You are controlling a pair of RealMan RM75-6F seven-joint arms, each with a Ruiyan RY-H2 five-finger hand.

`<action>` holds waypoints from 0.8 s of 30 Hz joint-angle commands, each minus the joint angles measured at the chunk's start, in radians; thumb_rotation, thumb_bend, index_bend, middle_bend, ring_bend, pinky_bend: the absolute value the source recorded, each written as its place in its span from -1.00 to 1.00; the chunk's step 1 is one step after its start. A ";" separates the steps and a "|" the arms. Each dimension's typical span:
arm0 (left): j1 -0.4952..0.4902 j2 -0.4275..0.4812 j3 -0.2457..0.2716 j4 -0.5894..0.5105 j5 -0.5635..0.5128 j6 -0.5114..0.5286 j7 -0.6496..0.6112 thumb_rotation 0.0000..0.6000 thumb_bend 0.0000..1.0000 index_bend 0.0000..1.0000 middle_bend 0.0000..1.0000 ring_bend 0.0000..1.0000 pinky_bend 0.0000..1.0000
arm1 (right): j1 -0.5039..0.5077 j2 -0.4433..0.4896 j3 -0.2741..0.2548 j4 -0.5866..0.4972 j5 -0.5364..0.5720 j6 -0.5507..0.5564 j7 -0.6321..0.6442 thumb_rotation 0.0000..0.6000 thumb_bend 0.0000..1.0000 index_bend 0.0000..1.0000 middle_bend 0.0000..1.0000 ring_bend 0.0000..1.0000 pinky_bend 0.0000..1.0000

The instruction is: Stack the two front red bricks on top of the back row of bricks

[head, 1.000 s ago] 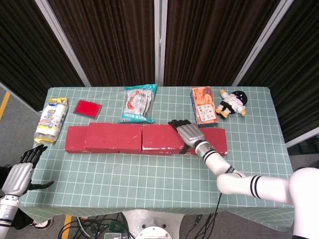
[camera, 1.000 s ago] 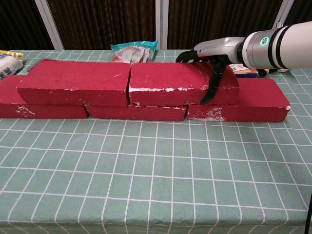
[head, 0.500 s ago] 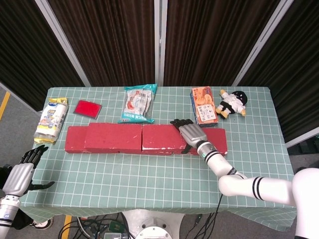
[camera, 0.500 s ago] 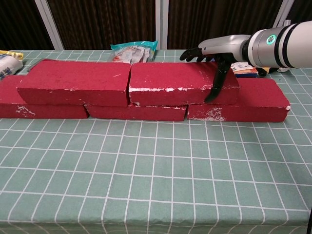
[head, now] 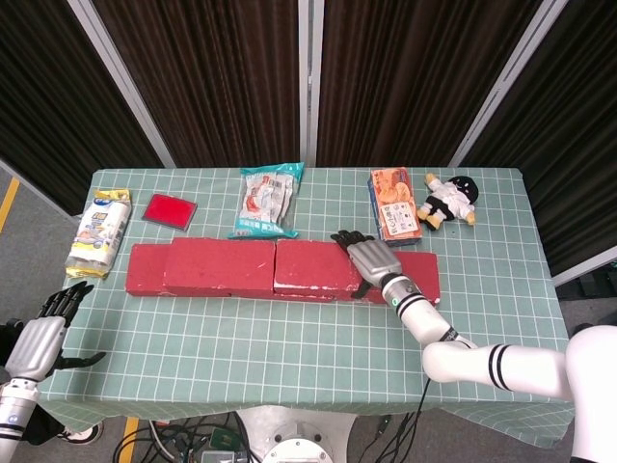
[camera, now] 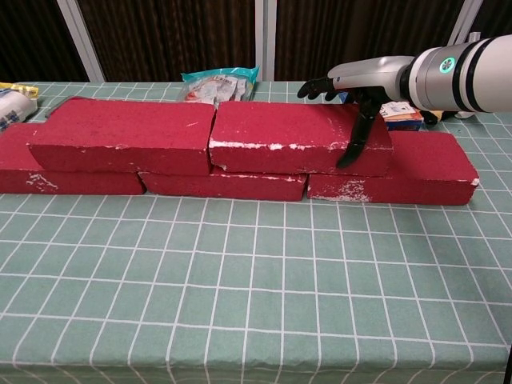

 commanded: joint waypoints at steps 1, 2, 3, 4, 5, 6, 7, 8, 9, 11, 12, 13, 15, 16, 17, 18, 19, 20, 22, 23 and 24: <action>0.000 0.000 0.000 0.001 0.000 0.000 -0.001 1.00 -0.89 -1.00 -1.00 -1.00 -1.00 | 0.000 -0.001 0.000 -0.001 0.002 0.004 -0.004 1.00 -1.00 -1.00 -1.00 -1.00 -0.57; 0.000 0.000 0.000 0.001 0.000 0.000 0.000 1.00 -0.89 -1.00 -1.00 -1.00 -1.00 | -0.001 -0.002 0.001 0.000 0.003 0.006 -0.004 1.00 -1.00 -1.00 -1.00 -1.00 -0.57; 0.000 -0.001 0.000 0.001 0.001 0.000 0.000 1.00 -0.89 -1.00 -1.00 -1.00 -1.00 | -0.001 -0.003 0.002 0.001 0.004 0.007 -0.005 1.00 -1.00 -1.00 -1.00 -1.00 -0.57; 0.000 0.000 0.000 0.001 0.001 0.001 0.000 1.00 -0.89 -1.00 -1.00 -1.00 -1.00 | -0.001 -0.004 0.002 0.003 0.006 0.007 -0.005 1.00 -1.00 -1.00 -1.00 -1.00 -0.58; 0.000 0.000 0.000 0.001 0.001 0.002 0.000 1.00 -0.89 -1.00 -1.00 -1.00 -1.00 | -0.001 -0.005 0.003 0.004 0.006 0.006 -0.005 1.00 -1.00 -1.00 -1.00 -1.00 -0.59; 0.000 0.000 0.000 0.001 0.002 0.002 0.000 1.00 -0.89 -1.00 -1.00 -1.00 -1.00 | -0.001 -0.005 0.003 0.004 0.006 0.005 -0.006 1.00 -1.00 -1.00 -1.00 -1.00 -0.60; 0.001 0.001 0.000 0.000 0.001 0.003 -0.001 1.00 -0.89 -1.00 -1.00 -1.00 -1.00 | -0.001 -0.005 0.004 0.005 0.006 0.003 -0.006 1.00 -1.00 -1.00 -1.00 -1.00 -0.60; 0.001 0.001 0.000 0.000 0.001 0.003 -0.001 1.00 -0.89 -1.00 -1.00 -1.00 -1.00 | -0.001 -0.006 0.004 0.005 0.005 0.002 -0.006 1.00 -1.00 -1.00 -1.00 -1.00 -0.60; 0.001 0.001 0.000 0.000 0.001 0.003 -0.001 1.00 -0.89 -1.00 -1.00 -1.00 -1.00 | -0.001 -0.006 0.005 0.005 0.004 0.001 -0.006 1.00 -1.00 -1.00 -1.00 -1.00 -0.60; 0.000 0.001 0.000 0.000 0.002 0.003 -0.001 1.00 -0.89 -1.00 -1.00 -1.00 -1.00 | -0.001 -0.006 0.006 0.003 0.000 0.000 -0.007 1.00 -1.00 -1.00 -1.00 -1.00 -0.60; 0.000 0.001 0.000 0.000 0.003 0.003 -0.001 1.00 -0.89 -1.00 -1.00 -1.00 -1.00 | -0.001 -0.006 0.005 0.002 -0.002 0.000 -0.008 1.00 -1.00 -1.00 -1.00 -1.00 -0.60; 0.000 0.001 0.001 0.000 0.003 0.003 0.000 1.00 -0.89 -1.00 -1.00 -1.00 -1.00 | -0.001 -0.005 0.006 0.001 -0.004 0.001 -0.010 1.00 -1.00 -1.00 -1.00 -1.00 -0.60; 0.000 0.000 0.001 0.000 0.003 0.002 -0.001 1.00 -0.89 -1.00 -1.00 -1.00 -1.00 | -0.002 -0.005 0.007 -0.001 -0.008 0.004 -0.011 1.00 -1.00 -1.00 -1.00 -1.00 -0.60; 0.000 0.000 0.001 0.001 0.003 0.001 -0.001 1.00 -0.89 -1.00 -1.00 -1.00 -1.00 | -0.003 -0.005 0.007 -0.001 -0.011 0.007 -0.012 1.00 -1.00 -1.00 -1.00 -1.00 -0.61; 0.000 0.000 0.001 0.001 0.003 0.001 -0.001 1.00 -0.89 -1.00 -1.00 -1.00 -1.00 | -0.003 -0.005 0.006 0.000 -0.013 0.008 -0.013 1.00 -1.00 -1.00 -1.00 -1.00 -0.62; -0.001 -0.001 0.001 0.001 0.004 0.001 -0.001 1.00 -0.89 -1.00 -1.00 -1.00 -1.00 | -0.003 -0.004 0.006 0.001 -0.013 0.009 -0.016 1.00 -1.00 -1.00 -1.00 -1.00 -0.63; -0.001 -0.001 0.002 0.001 0.004 0.000 -0.001 1.00 -0.89 -1.00 -1.00 -1.00 -1.00 | -0.003 -0.003 0.004 0.001 -0.013 0.008 -0.019 1.00 -1.00 -1.00 -1.00 -1.00 -0.64; -0.001 0.000 0.002 0.001 0.004 -0.001 -0.001 1.00 -0.89 -1.00 -1.00 -1.00 -1.00 | -0.002 -0.003 0.003 0.002 -0.011 0.006 -0.021 1.00 -1.00 -1.00 -1.00 -1.00 -0.65; -0.002 0.000 0.002 0.000 0.004 -0.001 -0.001 1.00 -0.89 -1.00 -1.00 -1.00 -1.00 | -0.002 -0.003 0.002 0.003 -0.011 0.005 -0.024 1.00 -1.00 -1.00 -0.98 -1.00 -0.66; -0.002 0.000 0.002 0.000 0.004 -0.002 -0.001 1.00 -0.89 -1.00 -1.00 -1.00 -1.00 | -0.002 -0.003 0.002 0.003 -0.011 0.005 -0.025 1.00 -1.00 -1.00 -0.95 -1.00 -0.66; -0.002 0.000 0.002 0.000 0.004 -0.002 -0.001 1.00 -0.89 -1.00 -1.00 -1.00 -1.00 | -0.002 -0.004 0.002 0.004 -0.011 0.005 -0.025 1.00 -1.00 -1.00 -0.93 -1.00 -0.66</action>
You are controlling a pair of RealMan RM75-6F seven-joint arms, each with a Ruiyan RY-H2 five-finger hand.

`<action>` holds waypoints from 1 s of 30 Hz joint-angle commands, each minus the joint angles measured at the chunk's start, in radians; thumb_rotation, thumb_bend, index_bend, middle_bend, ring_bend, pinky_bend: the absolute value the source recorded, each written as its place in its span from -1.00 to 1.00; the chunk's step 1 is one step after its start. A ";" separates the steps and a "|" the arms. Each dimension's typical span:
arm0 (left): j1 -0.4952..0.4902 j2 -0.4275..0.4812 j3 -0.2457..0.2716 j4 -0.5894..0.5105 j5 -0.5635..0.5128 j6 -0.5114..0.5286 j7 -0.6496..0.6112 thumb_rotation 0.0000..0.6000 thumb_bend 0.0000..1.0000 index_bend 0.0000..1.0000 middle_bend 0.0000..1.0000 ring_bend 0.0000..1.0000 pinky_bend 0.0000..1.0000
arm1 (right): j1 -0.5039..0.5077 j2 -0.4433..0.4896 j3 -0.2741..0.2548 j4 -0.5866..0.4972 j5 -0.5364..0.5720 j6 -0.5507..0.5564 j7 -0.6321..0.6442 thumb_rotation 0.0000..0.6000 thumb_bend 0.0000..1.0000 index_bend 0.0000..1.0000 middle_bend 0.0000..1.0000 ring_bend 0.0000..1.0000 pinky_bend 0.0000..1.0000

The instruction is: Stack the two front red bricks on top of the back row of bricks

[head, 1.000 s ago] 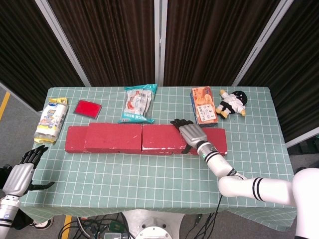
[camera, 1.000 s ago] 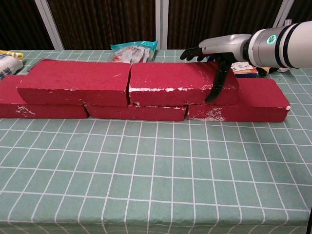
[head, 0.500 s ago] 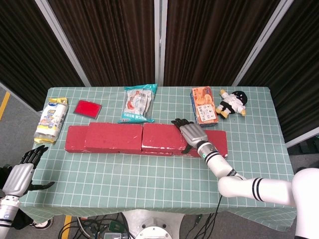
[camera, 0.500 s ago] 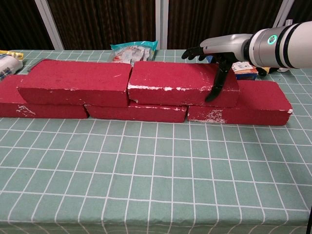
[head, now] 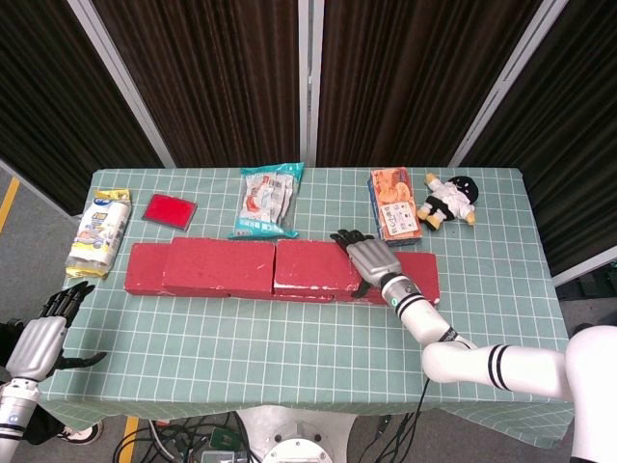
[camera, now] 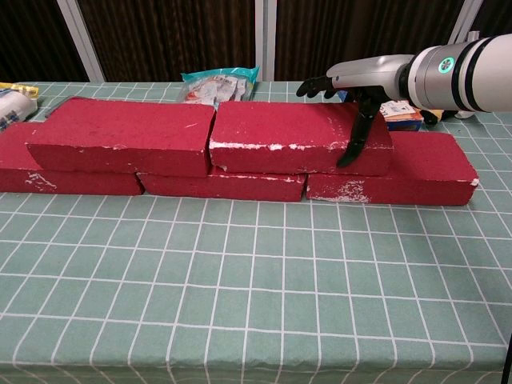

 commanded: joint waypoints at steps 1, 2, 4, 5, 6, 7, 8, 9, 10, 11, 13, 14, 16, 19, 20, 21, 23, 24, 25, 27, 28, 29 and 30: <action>0.000 0.000 0.000 0.000 0.000 0.000 0.000 1.00 -0.89 -1.00 -1.00 -1.00 -1.00 | -0.001 -0.001 0.000 0.001 -0.001 0.000 0.000 1.00 -1.00 -1.00 -0.90 -0.99 -0.66; 0.000 0.000 0.000 0.000 0.000 -0.001 0.000 1.00 -0.89 -1.00 -1.00 -1.00 -1.00 | -0.002 -0.001 0.001 0.000 -0.003 0.000 0.000 1.00 -1.00 -1.00 -0.87 -0.98 -0.66; -0.001 0.001 0.000 -0.001 0.000 -0.001 0.001 1.00 -0.89 -1.00 -1.00 -1.00 -1.00 | -0.003 0.000 0.003 -0.001 -0.007 0.002 0.002 1.00 -1.00 -1.00 -0.83 -0.95 -0.66; -0.001 0.002 0.000 -0.002 0.000 0.000 0.001 1.00 -0.89 -1.00 -1.00 -1.00 -1.00 | -0.004 0.000 0.004 -0.002 -0.009 0.002 0.004 1.00 -1.00 -1.00 -0.81 -0.93 -0.66; -0.001 0.002 0.000 -0.003 0.000 0.000 0.002 1.00 -0.89 -1.00 -1.00 -1.00 -1.00 | -0.006 0.000 0.004 -0.002 -0.011 0.003 0.004 1.00 -1.00 -1.00 -0.79 -0.92 -0.66; -0.001 0.002 0.000 -0.003 0.000 -0.001 0.002 1.00 -0.89 -1.00 -1.00 -1.00 -1.00 | -0.007 0.001 0.004 -0.002 -0.012 0.004 0.005 1.00 -1.00 -1.00 -0.77 -0.90 -0.66; -0.001 0.002 0.000 -0.004 0.000 0.000 0.002 1.00 -0.89 -1.00 -1.00 -1.00 -1.00 | -0.008 0.001 0.004 -0.003 -0.013 0.004 0.005 1.00 -1.00 -1.00 -0.75 -0.89 -0.66; -0.001 0.003 0.000 -0.004 0.001 0.000 0.002 1.00 -0.89 -1.00 -1.00 -1.00 -1.00 | -0.008 0.001 0.004 -0.003 -0.013 0.004 0.005 1.00 -1.00 -1.00 -0.74 -0.89 -0.66; -0.001 0.003 0.000 -0.004 0.001 0.000 0.002 1.00 -0.89 -1.00 -1.00 -1.00 -1.00 | -0.009 0.002 0.004 -0.003 -0.013 0.004 0.005 1.00 -1.00 -1.00 -0.74 -0.88 -0.66; -0.001 0.003 0.000 -0.005 0.001 0.001 0.002 1.00 -0.89 -1.00 -1.00 -1.00 -1.00 | -0.009 0.002 0.004 -0.003 -0.013 0.004 0.005 1.00 -1.00 -1.00 -0.74 -0.88 -0.66; -0.001 0.003 0.000 -0.005 0.000 0.000 0.002 1.00 -0.89 -1.00 -1.00 -1.00 -1.00 | -0.011 0.001 0.005 -0.003 -0.014 0.005 0.005 1.00 -1.00 -1.00 -0.73 -0.87 -0.66; -0.001 0.003 0.000 -0.005 0.000 0.000 0.002 1.00 -0.89 -1.00 -1.00 -1.00 -1.00 | -0.012 0.001 0.006 -0.002 -0.015 0.006 0.006 1.00 -0.99 -1.00 -0.72 -0.87 -0.66; -0.002 0.003 0.000 -0.005 0.000 -0.001 0.003 1.00 -0.89 -1.00 -1.00 -1.00 -1.00 | -0.014 0.000 0.008 -0.001 -0.019 0.008 0.009 1.00 -0.98 -1.00 -0.70 -0.85 -0.66; -0.003 0.003 0.000 -0.005 0.000 -0.002 0.004 1.00 -0.89 -1.00 -1.00 -1.00 -1.00 | -0.020 0.003 0.012 -0.003 -0.027 0.013 0.014 1.00 -0.94 -1.00 -0.67 -0.84 -0.66; -0.003 0.003 0.000 -0.006 0.000 -0.002 0.005 1.00 -0.89 -1.00 -1.00 -1.00 -1.00 | -0.023 0.004 0.012 -0.005 -0.031 0.015 0.017 1.00 -0.93 -1.00 -0.64 -0.83 -0.66; -0.004 0.003 0.000 -0.006 0.000 -0.003 0.006 1.00 -0.89 -1.00 -1.00 -1.00 -1.00 | -0.025 0.006 0.013 -0.007 -0.034 0.017 0.019 1.00 -0.93 -1.00 -0.63 -0.83 -0.66; -0.005 0.003 0.000 -0.007 0.000 -0.004 0.007 1.00 -0.89 -1.00 -1.00 -1.00 -1.00 | -0.032 0.010 0.012 -0.011 -0.043 0.020 0.023 1.00 -0.93 -1.00 -0.61 -0.82 -0.66; -0.005 0.002 0.000 -0.008 0.001 -0.004 0.009 1.00 -0.89 -1.00 -1.00 -1.00 -1.00 | -0.036 0.012 0.013 -0.014 -0.050 0.022 0.027 1.00 -0.92 -1.00 -0.60 -0.81 -0.66; -0.006 0.002 0.000 -0.009 0.001 -0.005 0.010 1.00 -0.89 -1.00 -1.00 -1.00 -1.00 | -0.040 0.012 0.014 -0.015 -0.056 0.024 0.031 1.00 -0.92 -1.00 -0.60 -0.81 -0.66; -0.006 0.002 0.000 -0.011 0.001 -0.006 0.013 1.00 -0.89 -1.00 -1.00 -1.00 -1.00 | -0.049 0.013 0.015 -0.019 -0.070 0.026 0.040 1.00 -0.92 -1.00 -0.58 -0.80 -0.66; -0.006 0.002 0.001 -0.011 0.000 -0.007 0.015 1.00 -0.89 -1.00 -1.00 -1.00 -1.00 | -0.054 0.015 0.015 -0.021 -0.079 0.025 0.046 1.00 -0.92 -1.00 -0.58 -0.79 -0.66; -0.006 0.002 0.001 -0.012 0.000 -0.008 0.016 1.00 -0.89 -1.00 -1.00 -1.00 -1.00 | -0.057 0.017 0.014 -0.023 -0.086 0.024 0.049 1.00 -0.92 -1.00 -0.57 -0.79 -0.66; -0.007 0.002 0.001 -0.012 0.000 -0.009 0.017 1.00 -0.89 -1.00 -1.00 -1.00 -1.00 | -0.059 0.018 0.013 -0.025 -0.092 0.023 0.051 1.00 -0.91 -1.00 -0.57 -0.79 -0.66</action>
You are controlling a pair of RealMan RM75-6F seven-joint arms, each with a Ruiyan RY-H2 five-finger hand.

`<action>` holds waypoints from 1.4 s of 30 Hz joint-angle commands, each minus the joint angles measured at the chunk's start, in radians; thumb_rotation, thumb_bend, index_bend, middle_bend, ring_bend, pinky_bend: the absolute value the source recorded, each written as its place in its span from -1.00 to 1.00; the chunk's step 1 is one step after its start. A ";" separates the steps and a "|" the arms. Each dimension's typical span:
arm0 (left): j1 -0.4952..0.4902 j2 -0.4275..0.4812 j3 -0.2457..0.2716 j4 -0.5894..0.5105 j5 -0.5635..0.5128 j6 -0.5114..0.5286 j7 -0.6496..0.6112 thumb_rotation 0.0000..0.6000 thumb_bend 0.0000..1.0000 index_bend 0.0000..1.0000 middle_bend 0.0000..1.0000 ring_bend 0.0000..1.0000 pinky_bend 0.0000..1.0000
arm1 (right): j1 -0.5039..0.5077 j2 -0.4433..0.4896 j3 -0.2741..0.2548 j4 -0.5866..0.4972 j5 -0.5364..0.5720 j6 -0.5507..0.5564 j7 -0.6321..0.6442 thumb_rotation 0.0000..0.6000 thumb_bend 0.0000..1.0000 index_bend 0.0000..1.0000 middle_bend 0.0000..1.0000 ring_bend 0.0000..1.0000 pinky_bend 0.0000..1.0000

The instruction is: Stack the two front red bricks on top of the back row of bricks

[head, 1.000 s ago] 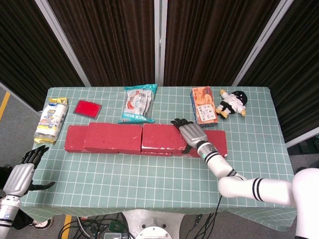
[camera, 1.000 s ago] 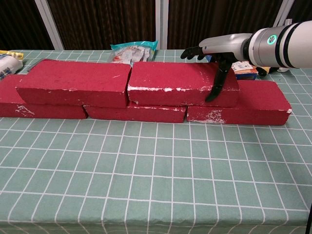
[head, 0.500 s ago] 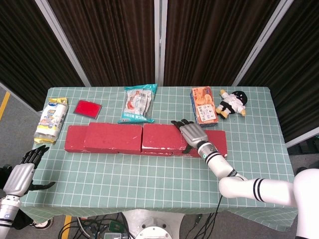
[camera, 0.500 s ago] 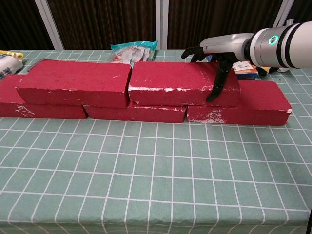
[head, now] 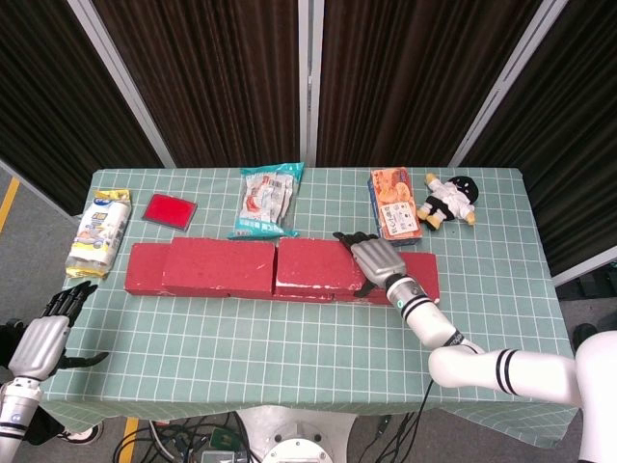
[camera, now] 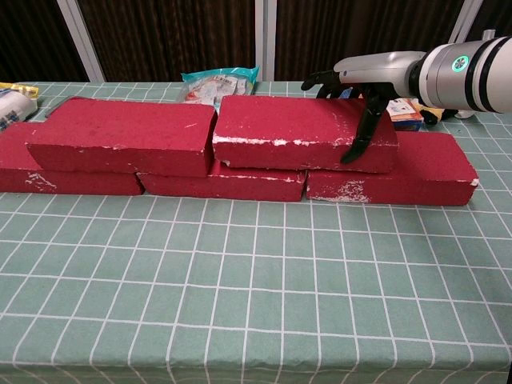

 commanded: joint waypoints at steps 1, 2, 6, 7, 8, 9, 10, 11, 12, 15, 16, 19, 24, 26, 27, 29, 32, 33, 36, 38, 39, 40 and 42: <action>-0.001 -0.001 0.000 -0.001 0.000 -0.002 0.003 1.00 -0.89 -1.00 -1.00 -1.00 -1.00 | -0.011 0.006 -0.001 -0.008 -0.019 -0.002 0.009 1.00 -0.91 -1.00 -0.57 -0.78 -0.66; -0.002 -0.001 0.000 -0.002 0.000 -0.002 0.003 1.00 -0.89 -1.00 -1.00 -1.00 -1.00 | -0.012 0.008 0.000 -0.010 -0.023 -0.003 0.011 1.00 -0.91 -1.00 -0.57 -0.78 -0.66; -0.003 -0.002 0.000 -0.003 -0.001 -0.003 0.005 1.00 -0.89 -1.00 -1.00 -1.00 -1.00 | -0.015 0.012 0.004 -0.015 -0.031 -0.008 0.015 1.00 -0.91 -1.00 -0.57 -0.78 -0.66; -0.003 -0.002 0.000 -0.003 -0.001 -0.004 0.004 1.00 -0.89 -1.00 -1.00 -1.00 -1.00 | -0.014 0.012 0.005 -0.015 -0.030 -0.009 0.014 1.00 -0.91 -1.00 -0.57 -0.78 -0.66; -0.003 -0.003 0.000 -0.002 -0.002 -0.004 0.004 1.00 -0.89 -1.00 -1.00 -1.00 -1.00 | -0.014 0.011 0.005 -0.014 -0.029 -0.011 0.013 1.00 -0.91 -1.00 -0.57 -0.78 -0.66; -0.002 -0.003 0.001 -0.002 -0.002 -0.004 0.003 1.00 -0.89 -1.00 -1.00 -1.00 -1.00 | -0.013 0.010 0.005 -0.013 -0.026 -0.012 0.012 1.00 -0.91 -1.00 -0.57 -0.78 -0.66; -0.002 -0.004 0.001 -0.001 -0.002 -0.004 0.002 1.00 -0.89 -1.00 -1.00 -1.00 -1.00 | -0.012 0.008 0.005 -0.011 -0.024 -0.012 0.009 1.00 -0.91 -1.00 -0.57 -0.78 -0.66; -0.002 -0.004 0.001 0.000 -0.002 -0.004 0.002 1.00 -0.89 -1.00 -1.00 -1.00 -1.00 | -0.011 0.005 0.004 -0.009 -0.021 -0.013 0.007 1.00 -0.91 -1.00 -0.57 -0.78 -0.66; -0.002 -0.003 0.001 0.001 -0.002 -0.004 0.000 1.00 -0.89 -1.00 -1.00 -1.00 -1.00 | -0.010 0.003 0.004 -0.007 -0.017 -0.015 0.005 1.00 -0.91 -1.00 -0.57 -0.78 -0.66; 0.000 -0.002 0.002 0.003 -0.002 -0.003 -0.003 1.00 -0.89 -1.00 -1.00 -1.00 -1.00 | -0.009 -0.004 0.003 -0.002 -0.011 -0.017 0.002 1.00 -0.91 -1.00 -0.57 -0.78 -0.66; 0.000 -0.002 0.002 0.004 -0.002 -0.002 -0.004 1.00 -0.89 -1.00 -1.00 -1.00 -1.00 | -0.007 -0.006 0.003 0.000 -0.009 -0.019 0.001 1.00 -0.91 -1.00 -0.57 -0.78 -0.66; 0.000 -0.003 0.002 0.006 -0.002 -0.002 -0.006 1.00 -0.89 -1.00 -1.00 -1.00 -1.00 | -0.004 -0.010 0.004 0.003 -0.007 -0.022 -0.003 1.00 -0.91 -1.00 -0.57 -0.78 -0.66; 0.000 -0.004 0.003 0.007 -0.002 -0.003 -0.007 1.00 -0.89 -1.00 -1.00 -1.00 -1.00 | 0.001 -0.015 0.005 0.004 -0.003 -0.024 -0.010 1.00 -0.91 -1.00 -0.57 -0.78 -0.66; 0.000 -0.003 0.003 0.007 -0.001 -0.002 -0.007 1.00 -0.89 -1.00 -1.00 -1.00 -1.00 | 0.003 -0.017 0.006 0.005 -0.002 -0.024 -0.011 1.00 -0.91 -1.00 -0.57 -0.78 -0.66; 0.000 -0.002 0.003 0.007 -0.001 -0.002 -0.007 1.00 -0.89 -1.00 -1.00 -1.00 -1.00 | 0.003 -0.017 0.007 0.006 -0.001 -0.025 -0.011 1.00 -0.91 -1.00 -0.57 -0.78 -0.66; 0.001 -0.001 0.003 0.007 -0.002 -0.001 -0.008 1.00 -0.89 -1.00 -1.00 -1.00 -1.00 | 0.005 -0.019 0.007 0.008 0.002 -0.027 -0.013 1.00 -0.91 -1.00 -0.57 -0.78 -0.66; 0.001 -0.002 0.003 0.008 -0.002 -0.002 -0.009 1.00 -0.89 -1.00 -1.00 -1.00 -1.00 | 0.008 -0.021 0.007 0.012 0.007 -0.029 -0.015 1.00 -0.91 -1.00 -0.57 -0.78 -0.66; 0.001 -0.002 0.004 0.008 -0.002 -0.002 -0.009 1.00 -0.89 -1.00 -1.00 -1.00 -1.00 | 0.008 -0.022 0.007 0.014 0.008 -0.029 -0.015 1.00 -0.91 -1.00 -0.58 -0.78 -0.66; 0.001 -0.003 0.004 0.009 -0.002 -0.003 -0.009 1.00 -0.89 -1.00 -1.00 -1.00 -1.00 | 0.011 -0.023 0.009 0.018 0.010 -0.031 -0.015 1.00 -0.91 -1.00 -0.58 -0.78 -0.66; 0.001 -0.002 0.004 0.010 -0.002 -0.003 -0.010 1.00 -0.89 -1.00 -1.00 -1.00 -1.00 | 0.012 -0.023 0.010 0.019 0.011 -0.031 -0.017 1.00 -0.91 -1.00 -0.58 -0.78 -0.66; 0.001 -0.002 0.004 0.010 -0.002 -0.002 -0.011 1.00 -0.89 -1.00 -1.00 -1.00 -1.00 | 0.012 -0.022 0.010 0.019 0.012 -0.031 -0.016 1.00 -0.91 -1.00 -0.58 -0.78 -0.66; 0.001 -0.002 0.004 0.010 -0.002 -0.002 -0.011 1.00 -0.89 -1.00 -1.00 -1.00 -1.00 | 0.013 -0.022 0.011 0.018 0.012 -0.030 -0.017 1.00 -0.91 -1.00 -0.58 -0.78 -0.66; 0.002 -0.002 0.004 0.011 -0.002 -0.002 -0.011 1.00 -0.89 -1.00 -1.00 -1.00 -1.00 | 0.013 -0.022 0.011 0.018 0.012 -0.028 -0.017 1.00 -0.91 -1.00 -0.58 -0.78 -0.66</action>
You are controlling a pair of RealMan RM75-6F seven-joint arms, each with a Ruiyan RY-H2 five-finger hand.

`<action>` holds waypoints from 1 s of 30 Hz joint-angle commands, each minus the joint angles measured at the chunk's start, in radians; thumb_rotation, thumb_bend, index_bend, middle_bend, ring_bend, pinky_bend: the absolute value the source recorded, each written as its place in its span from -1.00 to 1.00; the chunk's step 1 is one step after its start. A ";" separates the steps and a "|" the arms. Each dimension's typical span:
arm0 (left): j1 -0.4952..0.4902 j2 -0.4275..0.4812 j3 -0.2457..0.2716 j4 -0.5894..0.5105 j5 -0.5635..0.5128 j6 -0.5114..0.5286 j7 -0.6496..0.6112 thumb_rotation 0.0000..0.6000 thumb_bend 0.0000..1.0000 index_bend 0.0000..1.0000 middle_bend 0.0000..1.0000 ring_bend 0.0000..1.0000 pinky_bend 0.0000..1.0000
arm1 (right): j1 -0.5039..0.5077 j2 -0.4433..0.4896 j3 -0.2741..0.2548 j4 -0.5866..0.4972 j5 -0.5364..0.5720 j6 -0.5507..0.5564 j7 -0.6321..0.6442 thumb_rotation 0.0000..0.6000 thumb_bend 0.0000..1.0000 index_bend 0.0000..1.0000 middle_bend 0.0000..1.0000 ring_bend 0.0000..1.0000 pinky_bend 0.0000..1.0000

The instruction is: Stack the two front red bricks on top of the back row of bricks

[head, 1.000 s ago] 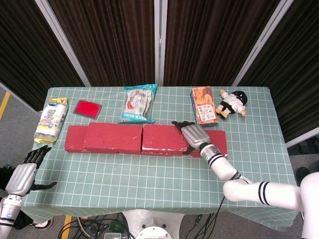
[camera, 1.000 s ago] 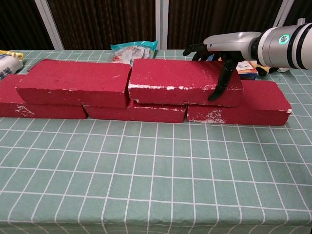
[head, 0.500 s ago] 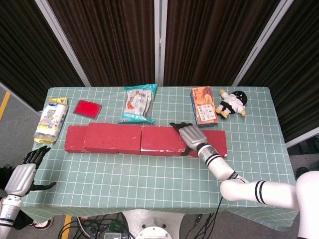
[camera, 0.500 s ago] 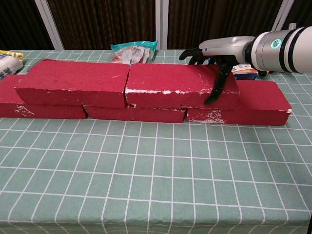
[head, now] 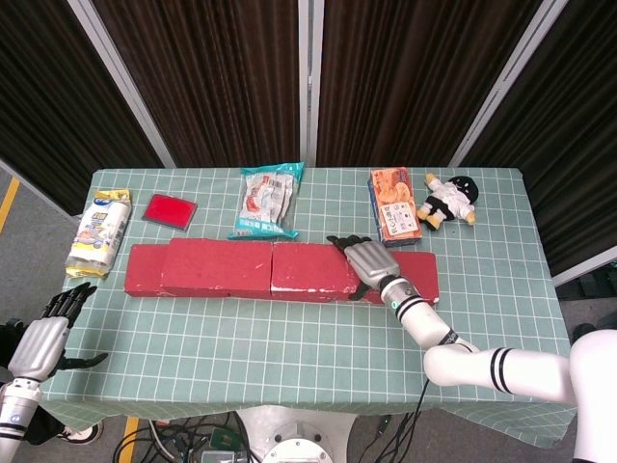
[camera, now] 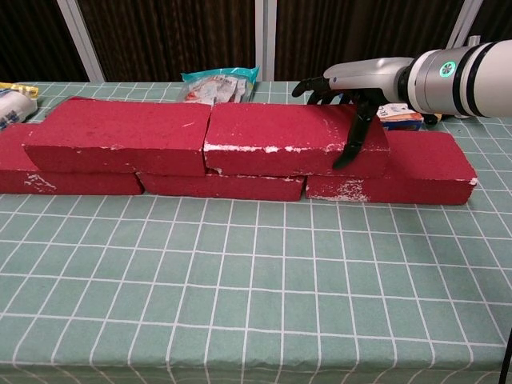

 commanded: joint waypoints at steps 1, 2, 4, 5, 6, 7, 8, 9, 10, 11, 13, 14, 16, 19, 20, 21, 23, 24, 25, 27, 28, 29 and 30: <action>0.000 0.000 0.000 0.000 0.000 0.000 0.000 1.00 -0.89 -1.00 -1.00 -1.00 -1.00 | 0.001 0.000 0.000 0.000 0.001 0.001 -0.001 1.00 -0.91 -1.00 -0.58 -0.78 -0.66; 0.000 0.000 0.000 0.000 0.000 0.000 0.000 1.00 -0.89 -1.00 -1.00 -1.00 -1.00 | 0.001 -0.001 0.000 0.000 0.002 0.000 -0.001 1.00 -0.91 -1.00 -0.58 -0.78 -0.66; 0.001 0.000 0.000 0.000 0.000 0.001 0.000 1.00 -0.89 -1.00 -1.00 -1.00 -1.00 | 0.003 -0.002 0.000 0.000 0.004 -0.001 -0.003 1.00 -0.91 -1.00 -0.58 -0.78 -0.66; 0.001 0.000 0.000 0.000 0.000 0.002 -0.001 1.00 -0.89 -1.00 -1.00 -1.00 -1.00 | 0.003 -0.002 0.000 0.001 0.005 -0.001 -0.004 1.00 -0.91 -1.00 -0.58 -0.78 -0.66; 0.001 0.001 0.000 0.000 0.000 0.002 -0.001 1.00 -0.89 -1.00 -1.00 -1.00 -1.00 | 0.004 -0.004 -0.001 0.002 0.006 -0.001 -0.004 1.00 -0.91 -1.00 -0.58 -0.78 -0.66; 0.001 0.001 0.000 0.000 0.001 0.002 -0.001 1.00 -0.89 -1.00 -1.00 -1.00 -1.00 | 0.005 -0.005 -0.002 0.004 0.008 -0.001 -0.006 1.00 -0.91 -1.00 -0.58 -0.78 -0.66; 0.001 0.001 0.000 0.001 0.001 0.002 -0.001 1.00 -0.89 -1.00 -1.00 -1.00 -1.00 | 0.005 -0.006 -0.002 0.005 0.010 -0.001 -0.007 1.00 -0.91 -1.00 -0.58 -0.78 -0.66; 0.002 0.001 0.000 0.001 0.000 0.002 -0.001 1.00 -0.89 -1.00 -1.00 -1.00 -1.00 | 0.006 -0.007 -0.002 0.005 0.011 -0.001 -0.007 1.00 -0.91 -1.00 -0.58 -0.78 -0.66; 0.002 0.001 0.001 0.001 0.000 0.002 -0.002 1.00 -0.89 -1.00 -1.00 -1.00 -1.00 | 0.006 -0.008 -0.002 0.006 0.012 -0.001 -0.008 1.00 -0.91 -1.00 -0.58 -0.78 -0.66; 0.002 0.001 0.000 0.002 0.000 0.002 -0.003 1.00 -0.89 -1.00 -1.00 -1.00 -1.00 | 0.007 -0.009 -0.002 0.007 0.012 0.000 -0.009 1.00 -0.91 -1.00 -0.58 -0.78 -0.66; 0.002 0.000 0.000 0.003 -0.001 0.001 -0.004 1.00 -0.89 -1.00 -1.00 -1.00 -1.00 | 0.007 -0.010 -0.003 0.007 0.013 0.001 -0.010 1.00 -0.91 -1.00 -0.59 -0.78 -0.66; 0.002 0.000 0.001 0.004 -0.001 0.001 -0.005 1.00 -0.89 -1.00 -1.00 -1.00 -1.00 | 0.007 -0.010 -0.003 0.007 0.014 0.001 -0.010 1.00 -0.91 -1.00 -0.60 -0.78 -0.66; 0.002 -0.001 0.001 0.004 0.000 0.001 -0.006 1.00 -0.89 -1.00 -1.00 -1.00 -1.00 | 0.008 -0.010 -0.003 0.008 0.017 -0.002 -0.010 1.00 -0.91 -1.00 -0.62 -0.79 -0.66; 0.002 -0.001 0.001 0.004 0.000 0.001 -0.006 1.00 -0.89 -1.00 -1.00 -1.00 -1.00 | 0.009 -0.010 -0.003 0.009 0.019 -0.006 -0.007 1.00 -0.91 -1.00 -0.73 -0.88 -0.70; 0.002 0.000 0.001 0.004 0.000 0.001 -0.006 1.00 -0.89 -1.00 -1.00 -1.00 -1.00 | 0.009 -0.010 -0.003 0.009 0.018 -0.007 -0.006 1.00 -0.94 -1.00 -0.80 -0.94 -0.73; 0.002 0.000 0.001 0.004 0.000 0.002 -0.006 1.00 -0.89 -1.00 -1.00 -1.00 -1.00 | 0.008 -0.011 -0.002 0.009 0.017 -0.009 -0.004 1.00 -0.96 -1.00 -0.84 -0.97 -0.77; 0.003 0.001 0.000 0.004 0.000 0.003 -0.007 1.00 -0.89 -1.00 -1.00 -1.00 -1.00 | 0.007 -0.010 -0.001 0.009 0.011 -0.012 0.002 1.00 -1.00 -1.00 -0.95 -1.00 -0.92; 0.003 0.001 0.000 0.004 0.000 0.003 -0.007 1.00 -0.89 -1.00 -1.00 -1.00 -1.00 | 0.006 -0.009 -0.001 0.008 0.009 -0.014 0.005 1.00 -1.00 -1.00 -0.97 -1.00 -0.96; 0.003 0.001 0.000 0.004 -0.001 0.003 -0.008 1.00 -0.89 -1.00 -1.00 -1.00 -1.00 | 0.005 -0.008 0.000 0.008 0.008 -0.015 0.008 1.00 -1.00 -1.00 -0.99 -1.00 -0.99; 0.002 0.001 0.000 0.004 -0.001 0.002 -0.008 1.00 -0.89 -1.00 -1.00 -1.00 -1.00 | 0.005 -0.006 0.000 0.005 0.012 -0.022 0.013 1.00 -1.00 -1.00 -1.00 -1.00 -1.00; 0.002 0.001 0.000 0.004 0.000 0.002 -0.008 1.00 -0.89 -1.00 -1.00 -1.00 -1.00 | 0.006 -0.003 0.000 0.003 0.016 -0.027 0.015 1.00 -1.00 -1.00 -1.00 -1.00 -1.00; 0.002 0.001 0.000 0.004 0.000 0.002 -0.008 1.00 -0.89 -1.00 -1.00 -1.00 -1.00 | 0.007 -0.002 0.000 0.001 0.018 -0.030 0.016 1.00 -1.00 -1.00 -1.00 -1.00 -1.00; 0.002 0.001 0.000 0.004 0.000 0.002 -0.008 1.00 -0.89 -1.00 -1.00 -1.00 -1.00 | 0.007 -0.001 0.000 0.000 0.019 -0.030 0.017 1.00 -1.00 -1.00 -1.00 -1.00 -1.00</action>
